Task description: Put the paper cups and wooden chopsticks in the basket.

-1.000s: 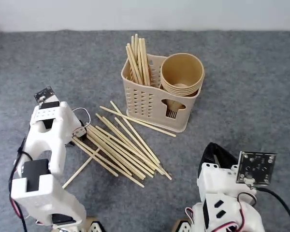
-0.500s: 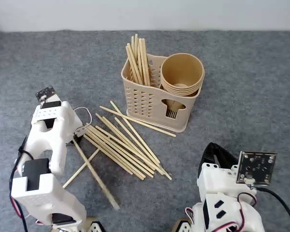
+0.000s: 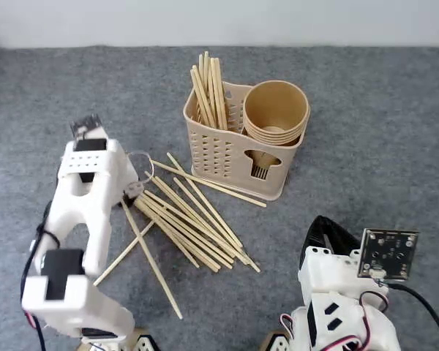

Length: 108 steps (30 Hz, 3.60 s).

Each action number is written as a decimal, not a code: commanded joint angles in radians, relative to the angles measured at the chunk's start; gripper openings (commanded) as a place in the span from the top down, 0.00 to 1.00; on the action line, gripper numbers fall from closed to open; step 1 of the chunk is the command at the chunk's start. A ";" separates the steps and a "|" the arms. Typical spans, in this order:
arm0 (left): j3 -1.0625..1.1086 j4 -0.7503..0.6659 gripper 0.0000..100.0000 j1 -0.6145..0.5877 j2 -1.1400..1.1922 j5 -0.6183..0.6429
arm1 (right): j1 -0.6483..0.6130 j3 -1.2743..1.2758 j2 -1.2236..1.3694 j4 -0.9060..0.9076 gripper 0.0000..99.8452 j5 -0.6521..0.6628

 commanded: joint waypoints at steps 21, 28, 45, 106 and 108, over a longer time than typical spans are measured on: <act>-0.750 -0.011 0.99 0.155 -0.460 -0.029 | 0.005 -0.003 0.015 -0.010 0.99 0.006; -0.782 -0.209 0.99 0.221 -0.460 -0.031 | 0.004 -0.003 0.015 -0.010 0.99 0.006; -0.717 -0.661 0.99 0.282 -0.270 -0.091 | 0.004 -0.002 0.015 -0.008 0.99 0.005; 0.116 -0.075 0.86 0.002 -0.316 -0.083 | 0.002 0.052 0.013 -0.012 0.99 0.005; 0.183 -0.150 0.86 0.000 -0.315 -0.083 | 0.002 0.052 0.013 -0.012 0.99 0.005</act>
